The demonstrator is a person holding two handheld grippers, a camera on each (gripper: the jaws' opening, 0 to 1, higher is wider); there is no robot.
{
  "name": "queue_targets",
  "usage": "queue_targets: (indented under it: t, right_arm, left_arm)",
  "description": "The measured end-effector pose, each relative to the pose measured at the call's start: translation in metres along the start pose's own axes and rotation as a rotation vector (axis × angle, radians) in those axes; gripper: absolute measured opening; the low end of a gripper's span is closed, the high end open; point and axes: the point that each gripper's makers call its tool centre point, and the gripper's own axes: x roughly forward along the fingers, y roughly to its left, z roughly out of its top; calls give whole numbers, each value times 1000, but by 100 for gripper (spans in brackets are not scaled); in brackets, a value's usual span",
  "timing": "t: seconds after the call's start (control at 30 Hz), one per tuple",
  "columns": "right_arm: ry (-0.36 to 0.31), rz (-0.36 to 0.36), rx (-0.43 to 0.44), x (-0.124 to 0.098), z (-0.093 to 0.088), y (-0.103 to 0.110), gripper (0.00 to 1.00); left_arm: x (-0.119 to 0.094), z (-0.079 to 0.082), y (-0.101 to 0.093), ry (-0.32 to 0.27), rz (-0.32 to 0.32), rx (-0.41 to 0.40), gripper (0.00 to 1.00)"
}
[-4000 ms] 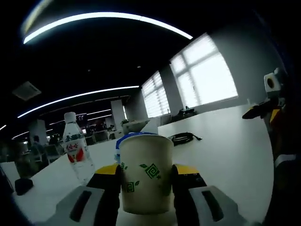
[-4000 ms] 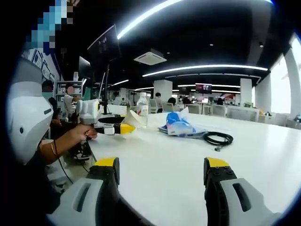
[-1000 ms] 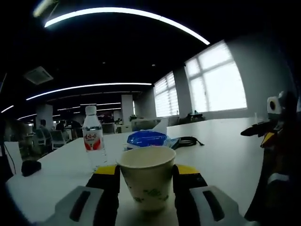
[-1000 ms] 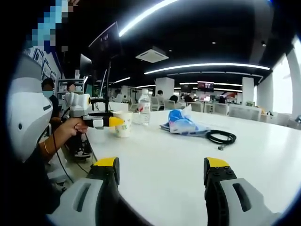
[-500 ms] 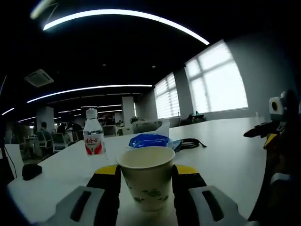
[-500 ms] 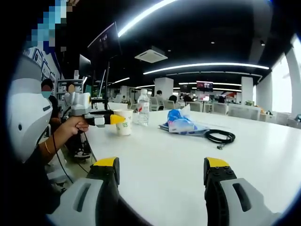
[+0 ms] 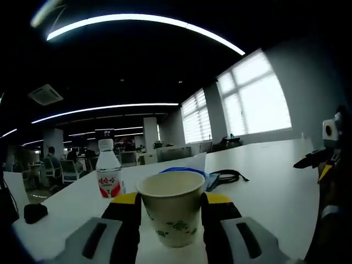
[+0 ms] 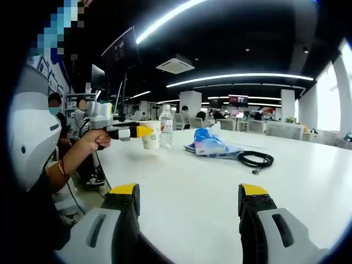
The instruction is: Arrange the tabletop items into an orderly group along one side of the table until the central work area is clear of visible clutter.
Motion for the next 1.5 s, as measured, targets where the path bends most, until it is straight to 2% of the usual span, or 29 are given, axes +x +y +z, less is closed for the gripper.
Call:
queue_targets:
  t: [0.2, 0.4, 0.63, 0.77, 1.27, 1.5]
  right_arm:
    - [-5, -7, -2, 0, 3, -2, 70]
    - [-8, -7, -7, -2, 5, -2, 70]
    - [-6, -9, -12, -6, 5, -1, 70]
    - [-7, -12, -14, -7, 6, -1, 70]
    - [-13, -17, -11, -10, 5, -1, 70]
    - [-14, -23, -7, -12, 4, -3, 70]
  left_arm:
    - [12, -1, 3, 5, -10, -6, 42]
    - [26, -8, 14, 28, -19, -15, 42]
    - [41, -17, 19, 56, -29, 17, 42]
    - [45, -21, 17, 67, -40, 5, 42]
    - [71, -32, 28, 83, -13, -65, 42]
    - [75, -37, 31, 90, 5, -51, 42]
